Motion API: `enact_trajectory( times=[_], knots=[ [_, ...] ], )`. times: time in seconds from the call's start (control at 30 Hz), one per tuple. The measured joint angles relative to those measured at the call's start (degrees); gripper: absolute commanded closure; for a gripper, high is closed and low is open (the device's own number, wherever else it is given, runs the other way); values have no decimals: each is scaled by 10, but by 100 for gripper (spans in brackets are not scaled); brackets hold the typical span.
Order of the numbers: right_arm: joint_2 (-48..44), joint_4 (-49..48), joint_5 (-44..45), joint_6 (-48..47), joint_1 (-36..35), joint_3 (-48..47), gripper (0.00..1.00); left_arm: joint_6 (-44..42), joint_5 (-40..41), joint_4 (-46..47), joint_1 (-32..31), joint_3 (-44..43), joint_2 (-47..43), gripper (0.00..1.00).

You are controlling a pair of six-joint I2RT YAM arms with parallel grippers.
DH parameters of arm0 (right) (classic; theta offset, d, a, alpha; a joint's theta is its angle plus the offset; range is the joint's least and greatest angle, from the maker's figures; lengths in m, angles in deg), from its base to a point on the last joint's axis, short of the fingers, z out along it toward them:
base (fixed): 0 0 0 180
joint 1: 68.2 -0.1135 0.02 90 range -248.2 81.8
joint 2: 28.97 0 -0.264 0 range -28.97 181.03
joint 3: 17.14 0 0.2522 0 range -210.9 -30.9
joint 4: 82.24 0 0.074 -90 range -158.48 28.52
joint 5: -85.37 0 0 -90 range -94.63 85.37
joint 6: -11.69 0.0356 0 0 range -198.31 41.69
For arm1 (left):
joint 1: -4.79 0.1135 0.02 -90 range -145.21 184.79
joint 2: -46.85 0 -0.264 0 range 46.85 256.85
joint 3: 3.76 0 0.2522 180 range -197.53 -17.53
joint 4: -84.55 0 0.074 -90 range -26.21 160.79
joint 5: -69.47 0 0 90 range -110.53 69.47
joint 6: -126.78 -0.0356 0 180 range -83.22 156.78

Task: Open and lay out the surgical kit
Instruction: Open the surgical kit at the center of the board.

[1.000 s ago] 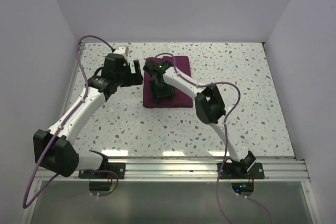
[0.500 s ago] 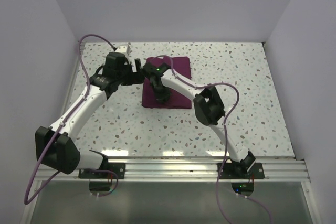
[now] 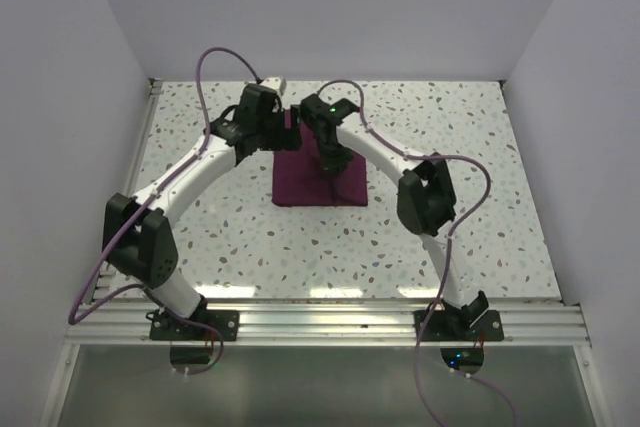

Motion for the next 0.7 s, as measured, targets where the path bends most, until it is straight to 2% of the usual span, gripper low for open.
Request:
enact_trajectory(
  times=[0.3, 0.53, 0.57, 0.6, 0.63, 0.67, 0.7],
  knots=[
    [-220, -27, 72, 25, 116, 221, 100, -26, 9, 13, -89, -121, 138, 19],
    [-256, -37, 132, 57, 153, 382, 99, -29, 22, 3, -146, -134, 234, 18],
    [-256, -35, 135, 63, 159, 397, 94, -29, 23, 1, -150, -134, 245, 18],
    [-256, -32, 140, 68, 168, 406, 79, -29, 26, 1, -152, -136, 254, 18],
    [-256, -31, 143, 74, 179, 412, 34, -29, 29, -2, -154, -139, 264, 18],
    [-256, -30, 148, 80, 189, 412, 14, -30, 32, -3, -156, -143, 275, 18],
    [-256, -29, 156, 78, 202, 412, 2, -30, 36, -8, -158, -149, 283, 18]
  ],
)
